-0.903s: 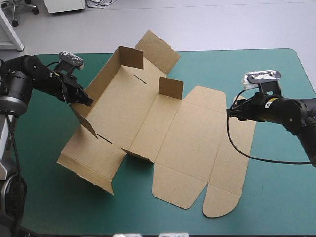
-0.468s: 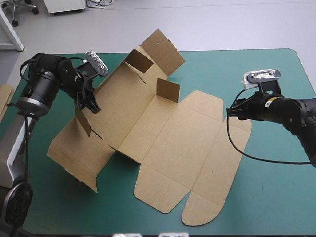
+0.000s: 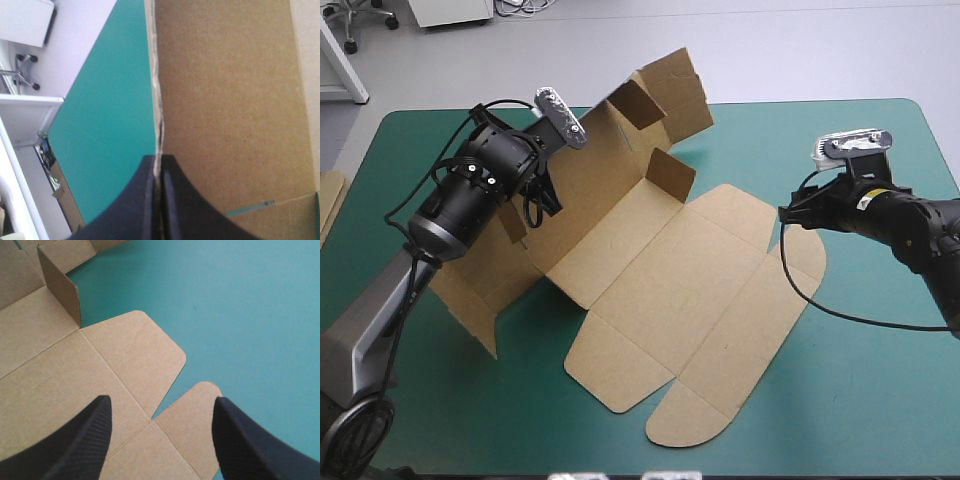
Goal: Fold the box
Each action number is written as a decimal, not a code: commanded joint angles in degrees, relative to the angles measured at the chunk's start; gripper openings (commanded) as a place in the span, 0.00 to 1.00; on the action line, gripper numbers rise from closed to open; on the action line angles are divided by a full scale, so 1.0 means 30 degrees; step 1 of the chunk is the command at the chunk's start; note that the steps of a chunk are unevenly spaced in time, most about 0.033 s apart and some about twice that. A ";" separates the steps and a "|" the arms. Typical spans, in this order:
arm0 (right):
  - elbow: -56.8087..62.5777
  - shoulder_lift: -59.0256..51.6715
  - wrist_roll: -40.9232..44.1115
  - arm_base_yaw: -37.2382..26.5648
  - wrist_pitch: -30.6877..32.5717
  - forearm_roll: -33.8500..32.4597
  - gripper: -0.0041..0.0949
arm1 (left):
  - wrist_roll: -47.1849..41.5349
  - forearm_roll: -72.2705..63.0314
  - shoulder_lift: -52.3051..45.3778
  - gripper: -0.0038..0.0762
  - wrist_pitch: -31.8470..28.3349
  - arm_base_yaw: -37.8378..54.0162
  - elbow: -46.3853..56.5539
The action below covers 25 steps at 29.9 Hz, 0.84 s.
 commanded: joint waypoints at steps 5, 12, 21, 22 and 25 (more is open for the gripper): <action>-0.0627 -0.0408 -0.0312 -0.0107 -0.1300 -0.0010 0.60 | -0.2618 0.3721 -0.1799 0.04 -0.3899 -0.1277 0.2562; -0.0627 -0.0981 -0.0243 -0.0107 -0.0611 -0.1634 0.60 | -0.6964 0.8032 -0.3812 0.04 -0.7040 -0.2826 0.7171; -0.0627 -0.1987 0.0882 -0.0107 0.0467 -0.3809 0.60 | -1.1682 1.3198 -0.3998 0.04 -0.7008 -0.5263 1.0078; -0.0627 -0.2030 0.0882 -0.0107 0.0511 -0.3897 0.60 | -1.1790 1.3677 -0.3998 0.04 -0.7084 -0.5474 1.0349; -0.0627 -0.2415 0.0882 -0.0107 0.0590 -0.3993 0.60 | -1.2722 1.6246 -0.4480 0.04 -0.7877 -0.5683 1.1415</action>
